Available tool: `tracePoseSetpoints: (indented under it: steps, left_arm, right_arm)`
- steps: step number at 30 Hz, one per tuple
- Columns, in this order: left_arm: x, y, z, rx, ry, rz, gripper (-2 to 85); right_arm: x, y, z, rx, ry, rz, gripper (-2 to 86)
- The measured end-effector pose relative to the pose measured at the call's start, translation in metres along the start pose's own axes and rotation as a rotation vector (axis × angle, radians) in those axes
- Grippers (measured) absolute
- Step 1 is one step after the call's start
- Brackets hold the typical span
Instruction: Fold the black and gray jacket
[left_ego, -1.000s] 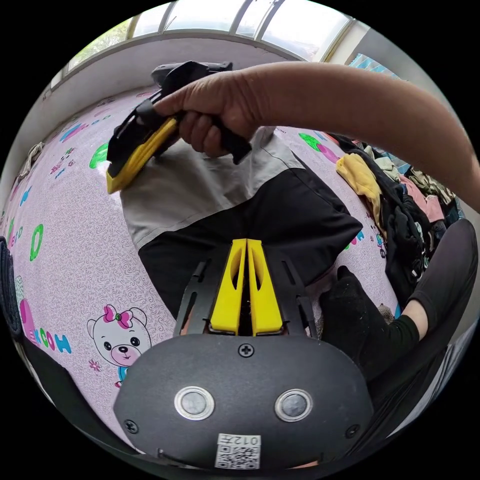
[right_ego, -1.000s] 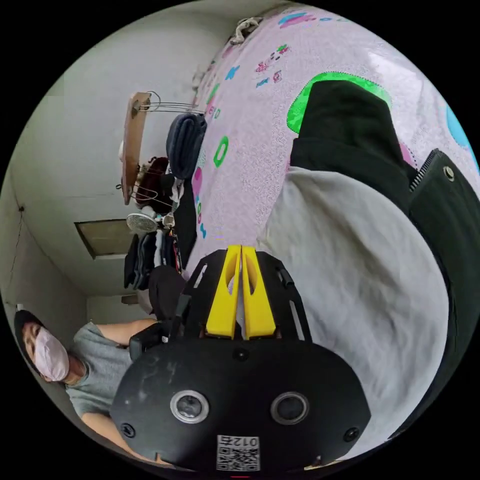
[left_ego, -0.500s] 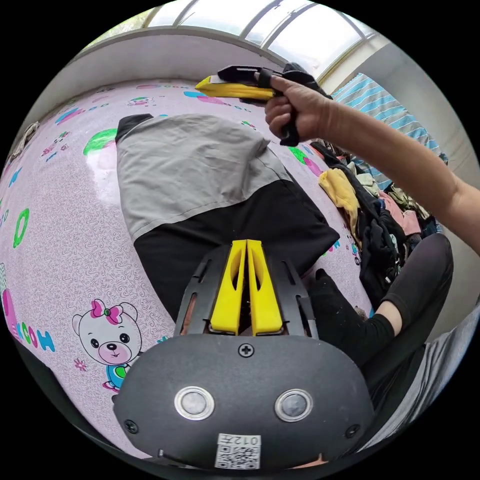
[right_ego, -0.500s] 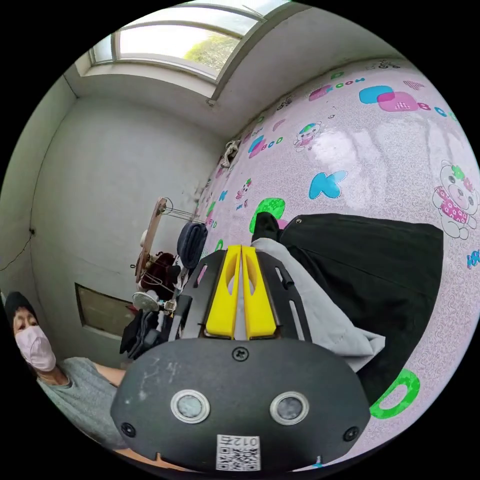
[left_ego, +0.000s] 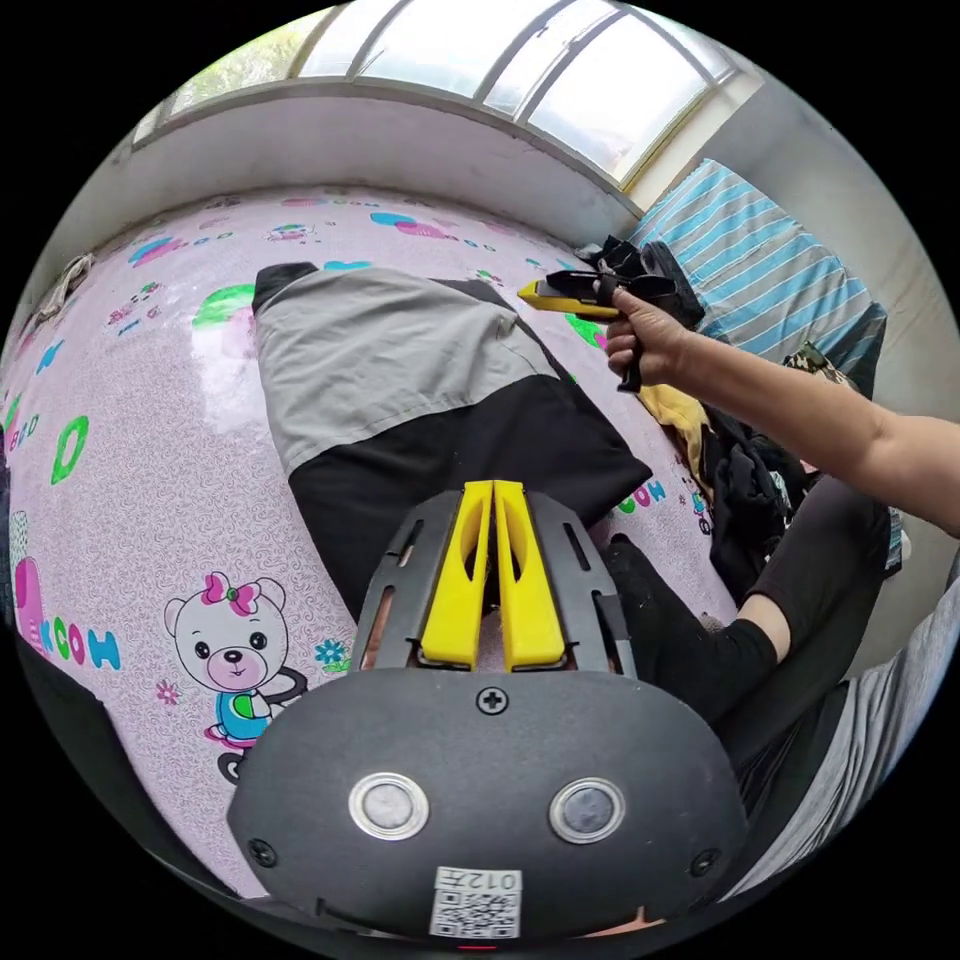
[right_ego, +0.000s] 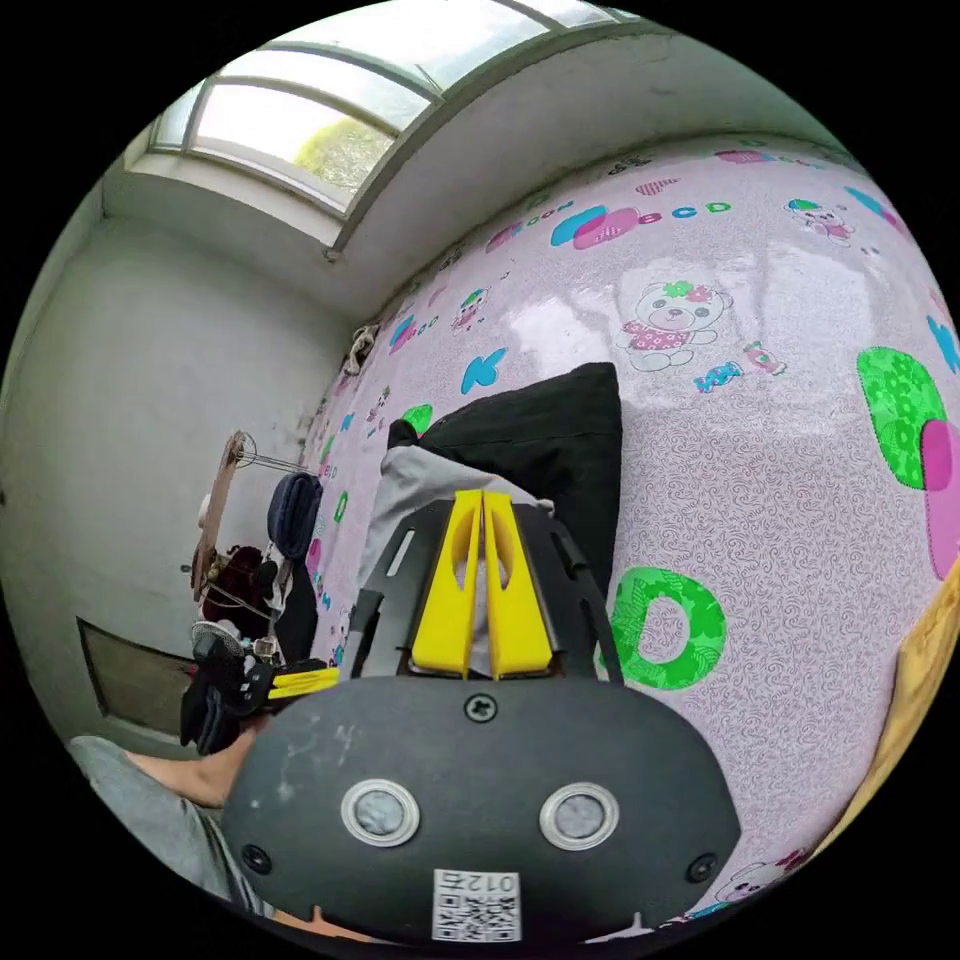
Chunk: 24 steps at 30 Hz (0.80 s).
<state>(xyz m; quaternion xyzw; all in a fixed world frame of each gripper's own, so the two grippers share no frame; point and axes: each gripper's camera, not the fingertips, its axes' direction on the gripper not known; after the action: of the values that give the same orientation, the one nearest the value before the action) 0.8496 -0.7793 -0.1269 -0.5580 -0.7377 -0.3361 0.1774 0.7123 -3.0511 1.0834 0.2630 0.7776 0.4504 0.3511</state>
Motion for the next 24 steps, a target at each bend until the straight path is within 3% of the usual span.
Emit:
tracePoseSetpoints:
  steps: [4,8,11,16,19,22,24]
  left_arm:
    - [0.010,-0.029,0.011,-0.031,0.064,0.022,0.7]
    - [0.038,-0.067,0.050,-0.192,0.145,0.082,0.8]
    - [0.057,-0.079,0.076,-0.317,0.171,0.115,0.9]
    - [0.055,-0.085,0.066,-0.314,0.161,0.123,0.9]
    - [0.046,-0.093,0.042,-0.234,0.214,0.100,0.8]
    - [0.050,-0.105,0.042,-0.295,0.187,0.140,0.9]
    - [0.052,-0.112,0.047,-0.383,0.175,0.181,1.3]
  right_arm:
    - [-0.059,0.001,0.036,-0.156,-0.136,-0.077,-0.8]
    - [-0.068,-0.009,0.083,-0.328,0.072,-0.022,-0.8]
    - [-0.077,-0.019,0.067,-0.245,0.094,0.049,-0.8]
    - [-0.115,-0.036,0.035,-0.169,0.116,0.014,-0.8]
    - [-0.143,-0.042,0.018,-0.098,-0.008,-0.036,-0.8]
    - [-0.167,-0.057,0.046,-0.181,-0.046,-0.073,-0.8]
    - [-0.176,-0.063,0.065,-0.248,0.088,-0.069,-0.8]
